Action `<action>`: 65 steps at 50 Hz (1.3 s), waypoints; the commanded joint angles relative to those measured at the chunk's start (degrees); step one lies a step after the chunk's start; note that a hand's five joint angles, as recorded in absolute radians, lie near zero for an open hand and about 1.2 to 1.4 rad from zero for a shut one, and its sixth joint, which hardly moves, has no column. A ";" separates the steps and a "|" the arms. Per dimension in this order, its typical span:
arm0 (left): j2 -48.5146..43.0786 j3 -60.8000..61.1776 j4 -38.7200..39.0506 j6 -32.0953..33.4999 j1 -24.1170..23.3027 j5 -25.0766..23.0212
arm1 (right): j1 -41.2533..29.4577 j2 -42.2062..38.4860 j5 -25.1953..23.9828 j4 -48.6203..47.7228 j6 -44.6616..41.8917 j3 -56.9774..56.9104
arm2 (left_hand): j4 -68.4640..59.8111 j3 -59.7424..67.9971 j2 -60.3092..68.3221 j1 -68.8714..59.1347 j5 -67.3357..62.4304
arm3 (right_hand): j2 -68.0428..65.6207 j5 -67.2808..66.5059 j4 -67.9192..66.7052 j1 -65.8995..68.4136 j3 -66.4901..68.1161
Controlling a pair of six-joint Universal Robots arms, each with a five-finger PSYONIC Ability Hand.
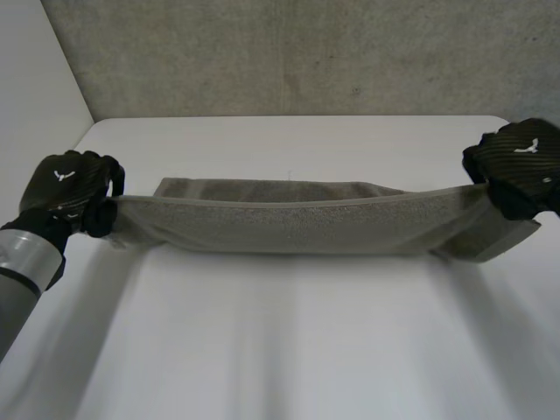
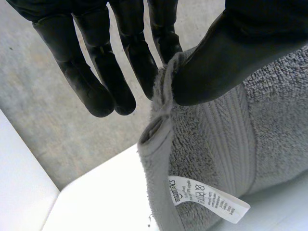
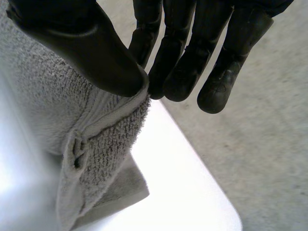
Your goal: Fold the towel.
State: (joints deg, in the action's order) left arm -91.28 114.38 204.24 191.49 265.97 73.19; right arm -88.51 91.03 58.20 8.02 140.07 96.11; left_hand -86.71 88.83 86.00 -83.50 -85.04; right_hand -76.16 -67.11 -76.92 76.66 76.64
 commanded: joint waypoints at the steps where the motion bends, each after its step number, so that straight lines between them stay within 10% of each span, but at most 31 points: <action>1: -12.65 -8.08 1.77 -0.15 -1.59 0.99 | -3.07 -15.98 2.88 -0.81 -3.67 -8.49 | 6.71 -8.83 -6.00 3.50 15.04 | -3.84 -2.89 -3.08 3.34 3.36; 14: -40.35 -38.93 -0.24 0.55 -7.13 3.63 | -10.28 -43.99 15.01 -2.56 -3.14 -36.33 | 6.71 -8.83 -6.00 3.50 15.04 | -3.84 -2.89 -3.08 3.34 3.36; 27: -55.05 -60.14 -6.31 3.89 -9.33 8.99 | -12.82 -53.24 21.42 -14.51 -2.00 -44.96 | 6.71 -8.83 -6.00 3.50 15.04 | 9.09 10.04 9.86 -9.59 -9.57; 28: -55.32 -60.50 -6.57 3.80 -9.50 9.17 | -12.83 -53.24 21.43 -14.52 -2.00 -44.96 | 29.67 -31.79 -28.96 26.46 38.00 | 9.22 10.18 9.99 -9.72 -9.70; 29: -55.32 -60.50 -6.58 3.80 -9.50 9.17 | -13.26 -53.42 22.04 -15.31 -1.91 -44.96 | 29.90 -32.02 -29.19 26.69 38.23 | 45.36 46.31 46.12 -45.86 -45.84; 30: -55.23 -60.33 -6.84 3.71 -9.85 9.25 | -13.70 -53.42 22.74 -15.49 -1.82 -44.61 | 58.54 -60.66 -57.83 55.34 66.88 | 66.16 67.11 66.92 -66.66 -66.64; 31: -55.06 -60.15 -7.19 3.71 -10.29 9.43 | -13.71 -53.42 22.75 -15.49 -1.82 -44.61 | 76.71 -78.83 -76.00 73.50 85.04 | 66.16 67.11 66.92 -66.66 -66.64; 52: -27.04 -34.15 -8.77 -4.90 -11.79 15.14 | -15.11 -25.04 29.07 -13.04 8.37 -11.32 | 76.32 -78.44 -75.62 73.12 84.66 | 66.16 67.11 66.92 -66.66 -66.64; 65: -22.36 -20.52 1.13 -12.81 -12.76 17.52 | -11.96 -26.51 28.02 -12.50 13.47 -4.80 | 76.32 -78.44 -75.62 73.12 84.66 | 52.98 53.93 53.74 -53.48 -53.46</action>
State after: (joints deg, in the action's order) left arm -113.99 88.62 199.03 181.29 253.61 89.95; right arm -102.80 66.68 86.68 -4.04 151.33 90.71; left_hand -15.32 14.29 14.89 -15.15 -12.81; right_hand -17.94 -8.64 -18.00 18.19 17.78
